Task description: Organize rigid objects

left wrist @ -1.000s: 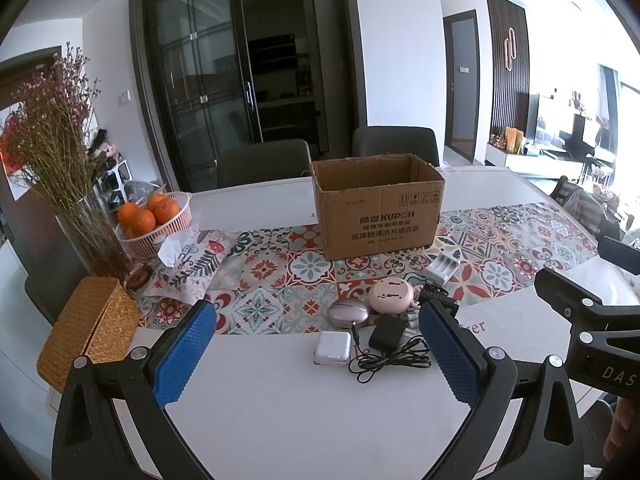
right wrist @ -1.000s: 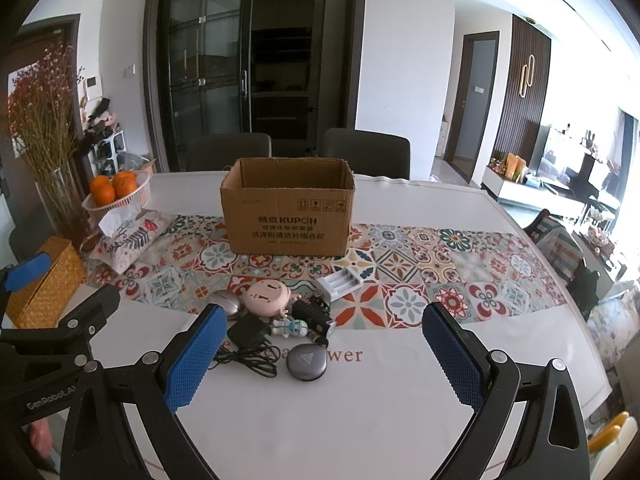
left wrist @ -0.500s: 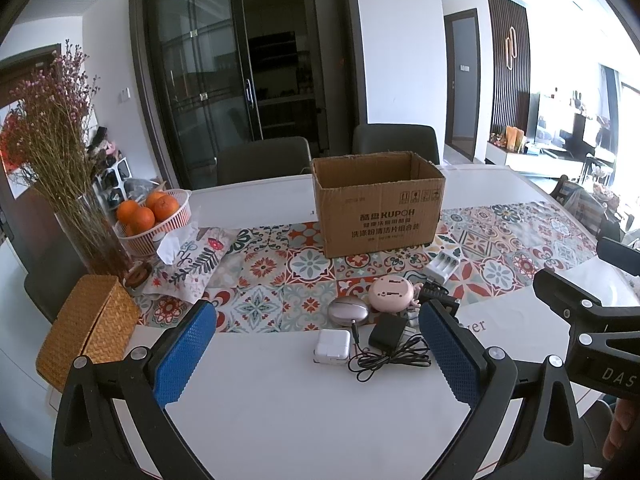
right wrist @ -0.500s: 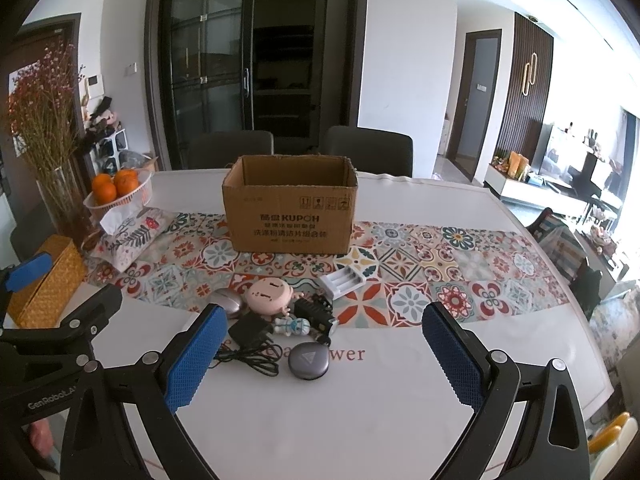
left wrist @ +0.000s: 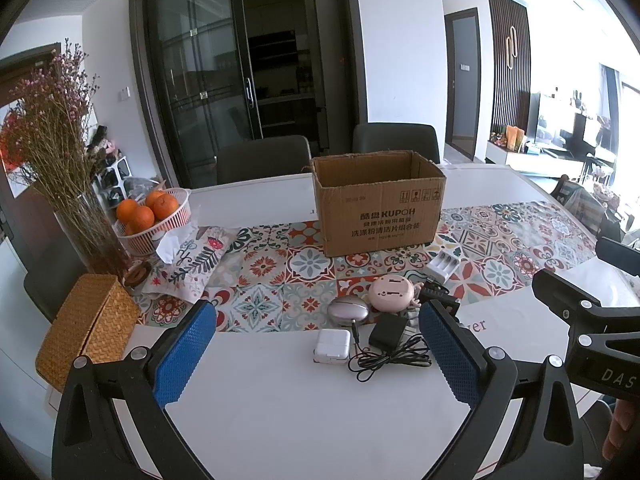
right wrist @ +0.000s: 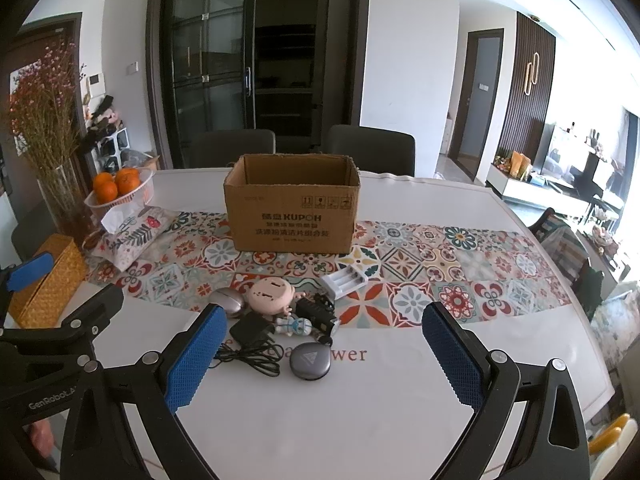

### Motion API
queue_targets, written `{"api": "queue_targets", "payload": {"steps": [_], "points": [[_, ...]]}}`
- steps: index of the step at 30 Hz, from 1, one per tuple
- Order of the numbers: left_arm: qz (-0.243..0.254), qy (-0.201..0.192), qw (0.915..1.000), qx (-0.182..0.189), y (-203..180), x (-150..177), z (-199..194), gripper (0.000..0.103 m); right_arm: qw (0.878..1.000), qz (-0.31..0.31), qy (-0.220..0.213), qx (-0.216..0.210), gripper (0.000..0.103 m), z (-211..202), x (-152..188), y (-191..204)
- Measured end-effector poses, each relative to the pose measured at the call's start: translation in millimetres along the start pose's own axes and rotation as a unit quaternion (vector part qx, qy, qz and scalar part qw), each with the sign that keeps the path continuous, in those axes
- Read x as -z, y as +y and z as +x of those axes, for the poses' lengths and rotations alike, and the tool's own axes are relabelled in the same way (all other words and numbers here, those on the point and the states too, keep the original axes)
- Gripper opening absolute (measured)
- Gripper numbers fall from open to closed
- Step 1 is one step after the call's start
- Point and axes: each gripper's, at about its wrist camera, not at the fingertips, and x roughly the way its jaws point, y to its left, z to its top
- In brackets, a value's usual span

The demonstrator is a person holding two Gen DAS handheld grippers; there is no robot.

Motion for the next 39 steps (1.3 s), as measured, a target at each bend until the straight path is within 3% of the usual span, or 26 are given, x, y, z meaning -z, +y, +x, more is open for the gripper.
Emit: {"api": "queue_targets", "payload": {"steps": [30, 39], "points": [[-0.001, 0.004, 1.0000, 0.001, 0, 1, 2, 0.103, 1.000, 0.001, 0.005, -0.002, 0.099, 5, -1, 1], [-0.003, 0.033, 0.9994, 0.001, -4, 14, 13, 0.103, 0.999, 0.007, 0.040, -0.011, 0.099, 23, 18, 13]]}}
